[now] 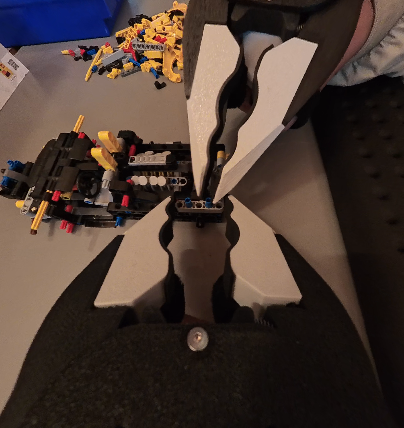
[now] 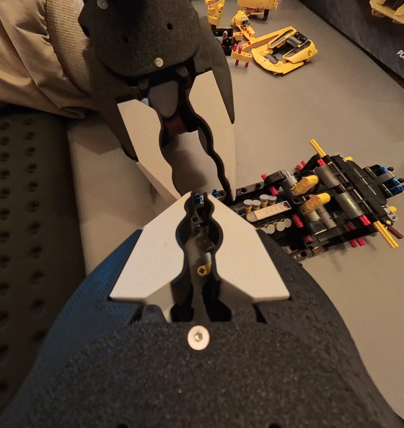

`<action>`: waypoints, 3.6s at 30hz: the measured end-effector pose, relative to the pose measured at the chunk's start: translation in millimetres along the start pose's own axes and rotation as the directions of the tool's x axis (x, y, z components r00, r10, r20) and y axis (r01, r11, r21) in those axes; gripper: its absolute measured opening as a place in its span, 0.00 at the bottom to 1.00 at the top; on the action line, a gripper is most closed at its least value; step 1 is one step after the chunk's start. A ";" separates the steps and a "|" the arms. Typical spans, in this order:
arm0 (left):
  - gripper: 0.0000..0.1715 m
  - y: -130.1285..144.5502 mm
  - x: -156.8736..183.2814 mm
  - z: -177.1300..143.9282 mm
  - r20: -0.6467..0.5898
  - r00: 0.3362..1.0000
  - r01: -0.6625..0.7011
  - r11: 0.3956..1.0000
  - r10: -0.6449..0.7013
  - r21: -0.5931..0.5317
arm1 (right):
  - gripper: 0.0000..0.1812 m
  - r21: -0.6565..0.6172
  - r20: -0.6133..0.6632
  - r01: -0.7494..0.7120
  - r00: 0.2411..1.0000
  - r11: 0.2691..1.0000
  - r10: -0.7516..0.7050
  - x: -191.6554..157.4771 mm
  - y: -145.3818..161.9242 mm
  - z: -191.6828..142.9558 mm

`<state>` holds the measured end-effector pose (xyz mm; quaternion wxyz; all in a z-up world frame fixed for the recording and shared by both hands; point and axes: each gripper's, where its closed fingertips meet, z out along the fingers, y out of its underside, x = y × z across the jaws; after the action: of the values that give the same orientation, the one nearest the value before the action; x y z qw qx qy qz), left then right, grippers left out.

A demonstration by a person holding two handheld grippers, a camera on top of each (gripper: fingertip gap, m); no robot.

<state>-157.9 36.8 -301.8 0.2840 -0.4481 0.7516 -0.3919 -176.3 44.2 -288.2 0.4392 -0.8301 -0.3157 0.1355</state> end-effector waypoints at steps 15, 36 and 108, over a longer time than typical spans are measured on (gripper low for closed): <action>0.25 1.0 6.9 -5.4 0.040 0.998 -0.056 0.998 0.057 -0.006 | 0.06 -0.072 0.183 -0.064 0.980 0.995 0.076 -10.6 1.7 2.1; 0.24 -1.0 4.1 3.1 0.030 0.999 0.012 1.000 -0.012 -0.004 | 0.01 0.281 0.030 -0.115 0.993 0.953 0.111 44.1 -43.2 -68.1; 0.24 -54.8 6.9 59.5 0.180 0.983 0.015 0.999 -0.024 0.052 | 0.16 0.279 -0.637 -0.487 0.551 0.828 0.539 178.0 139.6 -214.2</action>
<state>-89.9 -5.2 -287.7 0.3584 -0.4817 0.7084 -0.3710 123.8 -37.2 -268.9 0.4937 -0.8579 0.1329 -0.0516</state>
